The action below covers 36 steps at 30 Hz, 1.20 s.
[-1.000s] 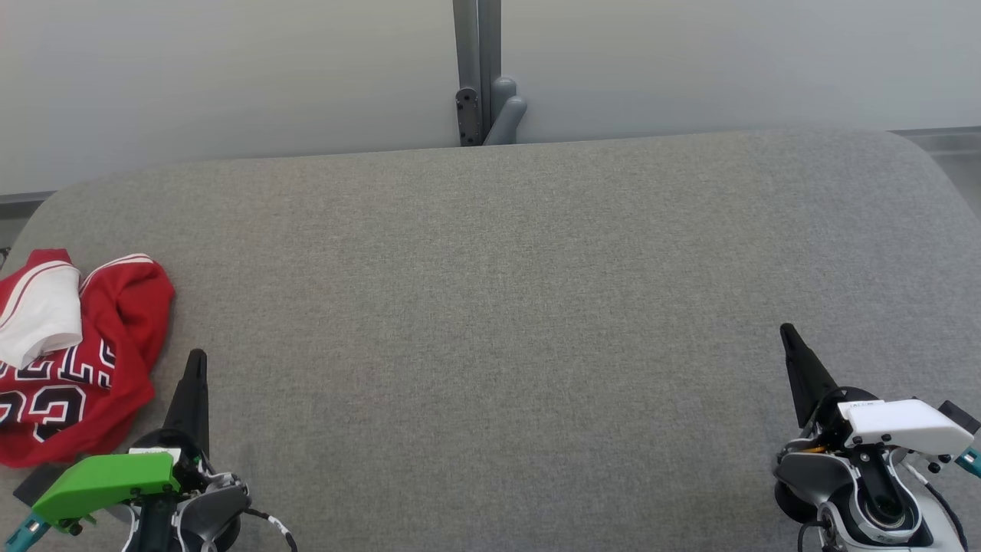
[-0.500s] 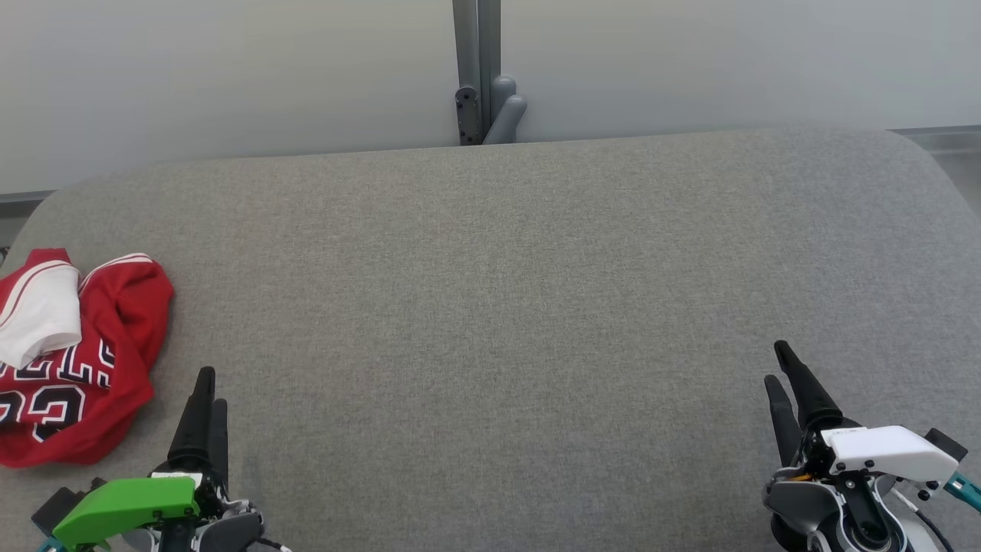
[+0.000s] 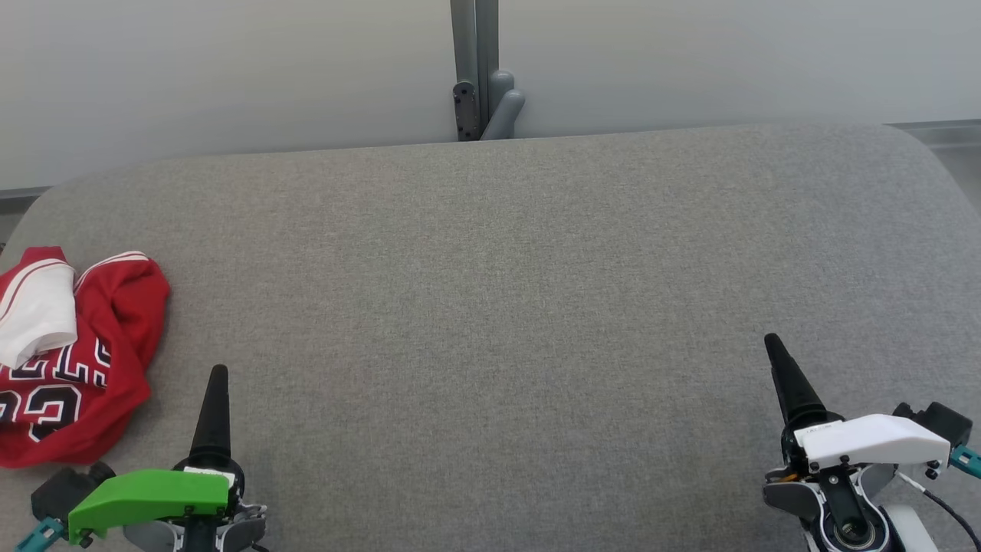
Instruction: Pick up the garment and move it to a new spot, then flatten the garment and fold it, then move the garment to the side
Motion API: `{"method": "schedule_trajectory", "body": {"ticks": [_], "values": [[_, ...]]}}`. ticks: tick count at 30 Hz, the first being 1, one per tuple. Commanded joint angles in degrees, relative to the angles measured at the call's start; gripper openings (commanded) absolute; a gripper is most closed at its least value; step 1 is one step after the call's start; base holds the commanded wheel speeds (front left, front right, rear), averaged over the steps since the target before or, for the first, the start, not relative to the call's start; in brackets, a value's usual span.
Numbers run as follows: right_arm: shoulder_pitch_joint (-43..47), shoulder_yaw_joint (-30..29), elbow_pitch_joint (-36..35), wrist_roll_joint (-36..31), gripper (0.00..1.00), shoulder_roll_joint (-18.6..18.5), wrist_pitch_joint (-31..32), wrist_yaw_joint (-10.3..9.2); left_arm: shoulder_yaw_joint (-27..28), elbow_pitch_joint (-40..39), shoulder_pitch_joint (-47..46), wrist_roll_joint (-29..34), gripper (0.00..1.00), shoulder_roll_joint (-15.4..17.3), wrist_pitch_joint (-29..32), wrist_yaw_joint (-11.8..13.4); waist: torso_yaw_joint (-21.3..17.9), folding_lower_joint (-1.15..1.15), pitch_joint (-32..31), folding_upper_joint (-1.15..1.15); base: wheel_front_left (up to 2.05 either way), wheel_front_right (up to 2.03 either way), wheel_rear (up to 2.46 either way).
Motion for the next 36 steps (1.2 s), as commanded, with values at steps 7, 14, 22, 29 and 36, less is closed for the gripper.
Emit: {"method": "schedule_trajectory", "body": {"ticks": [7, 14, 22, 29, 36], "values": [[-0.9, 1.2, -1.3, -8.6, 1.00, -0.9, -2.0, 0.02, -0.6, -1.6, -0.4, 10.3, 1.00, 0.6, -2.1, 0.0, -0.1, 0.00, 0.0, 0.00, 0.00, 0.00, 0.00], [-0.2, 2.0, -1.4, -15.4, 1.00, -1.1, -3.5, 0.02, -1.1, -2.3, 0.7, 17.8, 1.00, 0.5, -3.7, 0.4, -0.2, 0.00, 0.0, 0.00, 0.00, 0.00, 0.00], [0.3, 2.6, -1.9, -22.1, 1.00, -1.3, -5.1, 0.03, -1.7, -2.0, 1.2, 25.1, 1.00, 0.6, -5.4, 1.0, -0.3, 0.00, -0.1, 0.00, 0.00, 0.00, 0.00], [0.5, 2.8, -2.1, -27.1, 1.00, -1.3, -6.3, 0.03, -2.6, -2.3, 1.4, 31.1, 1.00, 0.9, -6.8, 1.9, -0.2, 0.00, 0.0, 0.00, 0.00, 0.00, 0.00], [0.3, 3.3, -2.7, -31.6, 1.00, -1.5, -7.6, 0.03, -3.4, -3.4, 1.6, 36.4, 1.00, 1.4, -8.1, 2.6, -0.4, 0.00, 0.0, 0.00, 0.00, 0.00, 0.00]]}}
